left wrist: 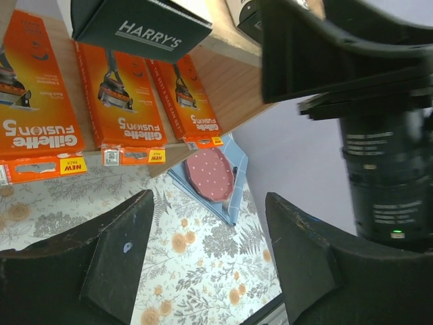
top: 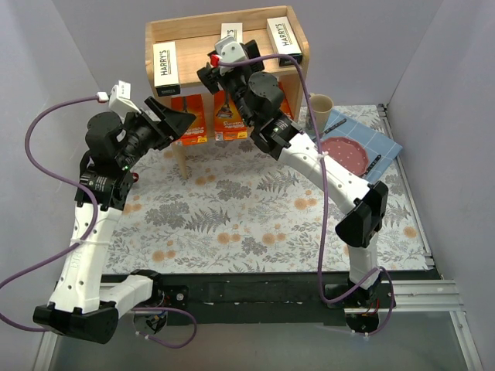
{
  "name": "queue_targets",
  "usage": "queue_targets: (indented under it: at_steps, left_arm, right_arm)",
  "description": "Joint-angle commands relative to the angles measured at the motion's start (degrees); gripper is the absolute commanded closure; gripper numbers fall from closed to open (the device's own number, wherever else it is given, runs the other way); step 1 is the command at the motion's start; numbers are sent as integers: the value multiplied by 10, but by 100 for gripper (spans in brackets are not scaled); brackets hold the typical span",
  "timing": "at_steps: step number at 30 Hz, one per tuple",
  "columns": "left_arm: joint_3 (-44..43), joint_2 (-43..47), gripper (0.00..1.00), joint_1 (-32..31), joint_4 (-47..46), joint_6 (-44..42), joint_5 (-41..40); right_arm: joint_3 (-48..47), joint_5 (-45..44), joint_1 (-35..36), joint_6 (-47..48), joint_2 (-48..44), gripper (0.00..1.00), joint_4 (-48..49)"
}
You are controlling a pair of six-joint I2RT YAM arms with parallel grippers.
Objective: Place and organize the shaving razors onto the shelf
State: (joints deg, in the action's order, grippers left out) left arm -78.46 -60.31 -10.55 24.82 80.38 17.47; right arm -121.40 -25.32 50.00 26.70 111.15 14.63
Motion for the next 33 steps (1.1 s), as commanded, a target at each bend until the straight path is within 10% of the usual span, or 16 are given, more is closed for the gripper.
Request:
queue_targets:
  at_steps: [1,33]
  left_arm:
    - [-28,5,33,9,-12,7,9]
    - [-60,-16,29,41,4,29,14]
  right_arm:
    - [-38,-26,-2,-13,10,2,7]
    - [-38,57,-44,-158,14,39,-61]
